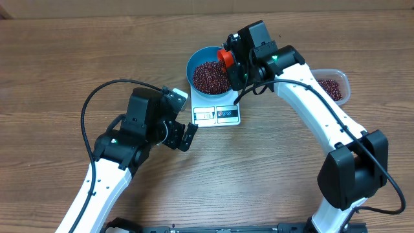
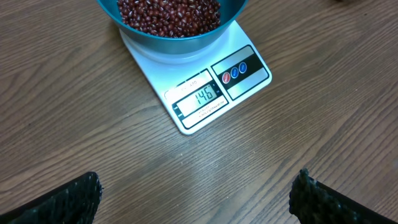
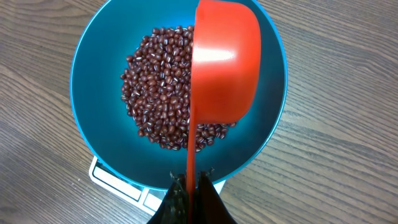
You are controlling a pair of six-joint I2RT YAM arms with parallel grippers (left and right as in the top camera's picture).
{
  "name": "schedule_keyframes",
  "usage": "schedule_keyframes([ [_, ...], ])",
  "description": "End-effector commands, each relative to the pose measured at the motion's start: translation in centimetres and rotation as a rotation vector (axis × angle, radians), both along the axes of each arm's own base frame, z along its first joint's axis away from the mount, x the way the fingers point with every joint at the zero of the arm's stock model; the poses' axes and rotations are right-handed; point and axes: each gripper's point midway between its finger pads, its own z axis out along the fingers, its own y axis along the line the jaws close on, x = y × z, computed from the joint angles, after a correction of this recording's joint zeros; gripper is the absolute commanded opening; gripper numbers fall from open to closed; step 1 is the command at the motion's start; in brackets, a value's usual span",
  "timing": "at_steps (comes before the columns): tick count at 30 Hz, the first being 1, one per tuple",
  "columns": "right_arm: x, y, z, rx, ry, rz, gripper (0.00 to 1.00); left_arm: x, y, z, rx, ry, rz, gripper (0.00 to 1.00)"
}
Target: Scoop item into bowl and weigh 150g on scale
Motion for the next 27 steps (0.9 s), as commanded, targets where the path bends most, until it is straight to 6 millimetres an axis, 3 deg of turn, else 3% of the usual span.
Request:
schedule_keyframes([
  [1,0.52,0.07,2.52,0.015,-0.063,0.001,0.04,0.03,0.21,-0.2,0.015,-0.007,-0.011,1.0],
  [27,0.72,0.33,2.75,0.011,-0.09,0.051,0.04,0.03,0.21,-0.2,0.015,-0.007,-0.011,1.0],
])
